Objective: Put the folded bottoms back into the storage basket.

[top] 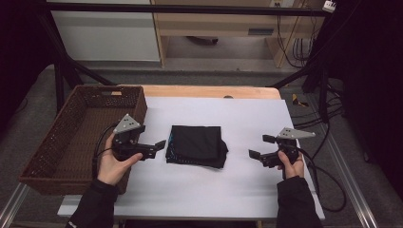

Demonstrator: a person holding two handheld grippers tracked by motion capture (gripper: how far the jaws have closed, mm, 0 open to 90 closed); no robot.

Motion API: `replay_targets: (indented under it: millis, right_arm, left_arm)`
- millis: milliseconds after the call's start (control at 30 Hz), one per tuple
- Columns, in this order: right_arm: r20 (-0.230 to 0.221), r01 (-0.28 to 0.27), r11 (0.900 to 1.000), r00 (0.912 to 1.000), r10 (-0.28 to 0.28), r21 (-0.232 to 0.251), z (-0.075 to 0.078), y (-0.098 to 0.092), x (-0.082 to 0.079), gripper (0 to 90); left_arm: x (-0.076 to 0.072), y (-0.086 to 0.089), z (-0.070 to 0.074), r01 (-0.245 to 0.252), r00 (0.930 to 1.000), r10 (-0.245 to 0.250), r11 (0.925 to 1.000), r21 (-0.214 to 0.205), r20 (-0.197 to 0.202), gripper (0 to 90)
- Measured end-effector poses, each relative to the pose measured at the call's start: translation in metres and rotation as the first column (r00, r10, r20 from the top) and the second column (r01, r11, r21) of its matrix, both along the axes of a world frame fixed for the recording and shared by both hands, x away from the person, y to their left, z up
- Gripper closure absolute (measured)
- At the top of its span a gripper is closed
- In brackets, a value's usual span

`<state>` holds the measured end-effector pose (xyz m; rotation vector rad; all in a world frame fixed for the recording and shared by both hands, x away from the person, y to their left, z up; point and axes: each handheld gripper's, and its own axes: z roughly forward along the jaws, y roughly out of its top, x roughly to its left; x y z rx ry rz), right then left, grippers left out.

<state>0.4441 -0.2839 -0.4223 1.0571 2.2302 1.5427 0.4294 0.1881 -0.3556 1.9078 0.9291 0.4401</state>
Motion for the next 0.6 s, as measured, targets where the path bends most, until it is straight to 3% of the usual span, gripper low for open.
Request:
replay_targets:
  millis: [600]
  right_arm:
    - [-0.001,-0.002,1.0,1.0,0.002,-0.002,0.0,0.0,0.0,2.8]
  left_arm:
    - [0.019,-0.019,-0.004,-0.007,0.9999,0.007,1.0,0.006,-0.015,4.6]
